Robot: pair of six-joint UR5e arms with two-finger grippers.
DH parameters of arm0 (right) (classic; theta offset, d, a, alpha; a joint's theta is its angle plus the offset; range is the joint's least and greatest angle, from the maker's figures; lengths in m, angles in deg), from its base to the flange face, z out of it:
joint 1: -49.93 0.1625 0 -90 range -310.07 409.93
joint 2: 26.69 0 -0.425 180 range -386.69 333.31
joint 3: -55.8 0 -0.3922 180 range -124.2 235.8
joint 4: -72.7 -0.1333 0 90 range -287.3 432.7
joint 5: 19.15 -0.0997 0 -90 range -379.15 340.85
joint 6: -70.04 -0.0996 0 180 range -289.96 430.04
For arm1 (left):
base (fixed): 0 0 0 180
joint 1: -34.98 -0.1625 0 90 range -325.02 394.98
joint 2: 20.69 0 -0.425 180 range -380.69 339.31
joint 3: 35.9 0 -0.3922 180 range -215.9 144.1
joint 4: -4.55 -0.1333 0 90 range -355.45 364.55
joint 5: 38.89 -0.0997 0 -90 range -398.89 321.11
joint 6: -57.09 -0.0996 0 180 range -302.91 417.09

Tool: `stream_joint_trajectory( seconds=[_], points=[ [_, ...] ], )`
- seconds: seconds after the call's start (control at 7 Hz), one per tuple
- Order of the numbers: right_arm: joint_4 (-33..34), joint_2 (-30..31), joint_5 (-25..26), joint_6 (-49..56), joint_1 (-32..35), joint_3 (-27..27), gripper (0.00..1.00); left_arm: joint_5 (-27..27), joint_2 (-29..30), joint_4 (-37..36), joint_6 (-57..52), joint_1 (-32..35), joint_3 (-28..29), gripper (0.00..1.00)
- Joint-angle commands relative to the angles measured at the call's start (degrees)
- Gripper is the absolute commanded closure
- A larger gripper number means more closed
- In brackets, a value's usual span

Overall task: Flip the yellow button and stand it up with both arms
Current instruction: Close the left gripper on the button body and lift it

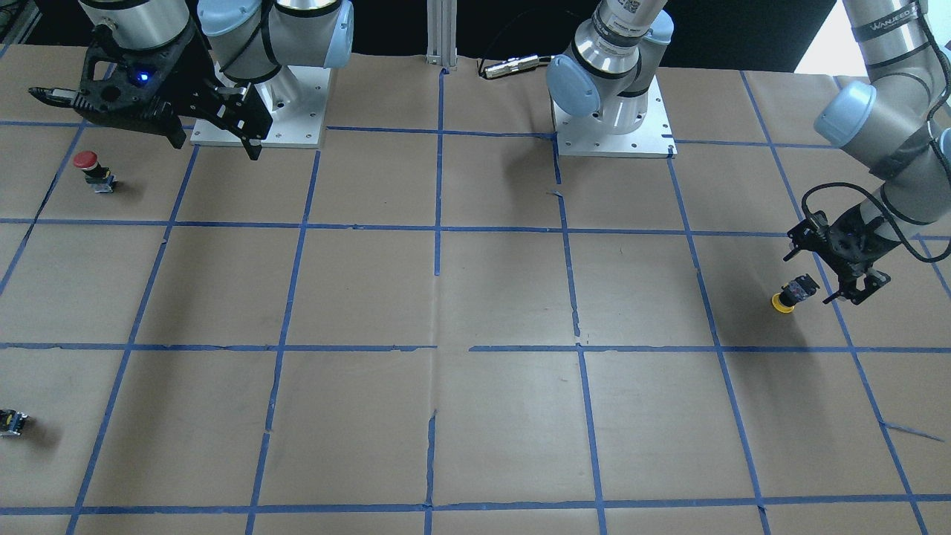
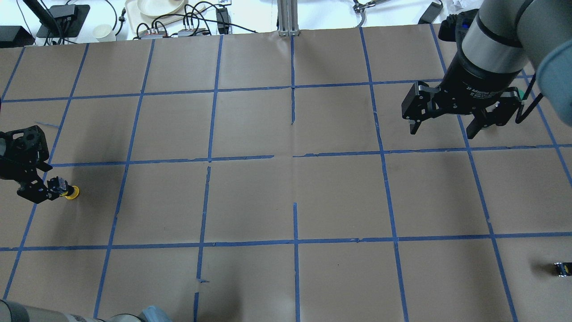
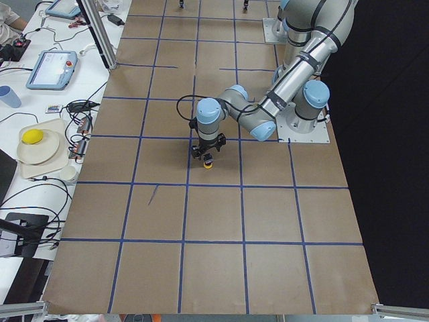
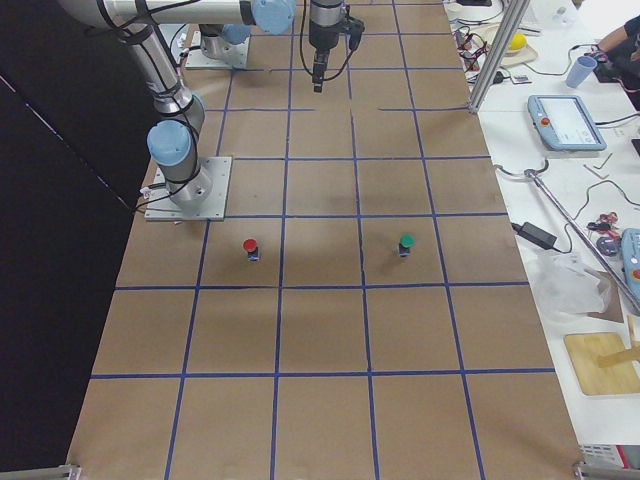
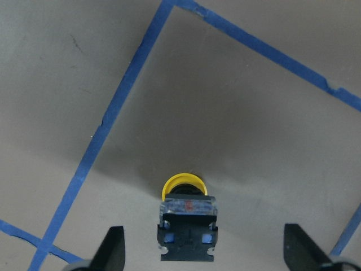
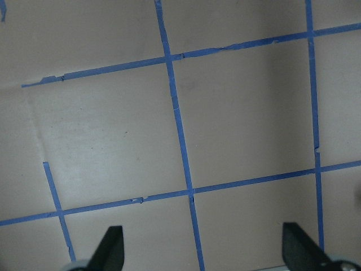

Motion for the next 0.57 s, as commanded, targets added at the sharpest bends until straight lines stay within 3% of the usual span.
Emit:
stream_joint_trajectory(
  seconds=[0.0, 0.43],
  points=[
    [-0.6, 0.4, 0.1, -0.2, 0.0, -0.1, 0.00, -0.2, 2.7, -4.6, -0.1, 0.1, -0.3, 0.04],
    [-1.1, 0.2, 0.2, -0.4, 0.0, 0.0, 0.00, -0.5, 2.7, -4.6, -0.1, 0.2, -0.2, 0.15]
  ],
)
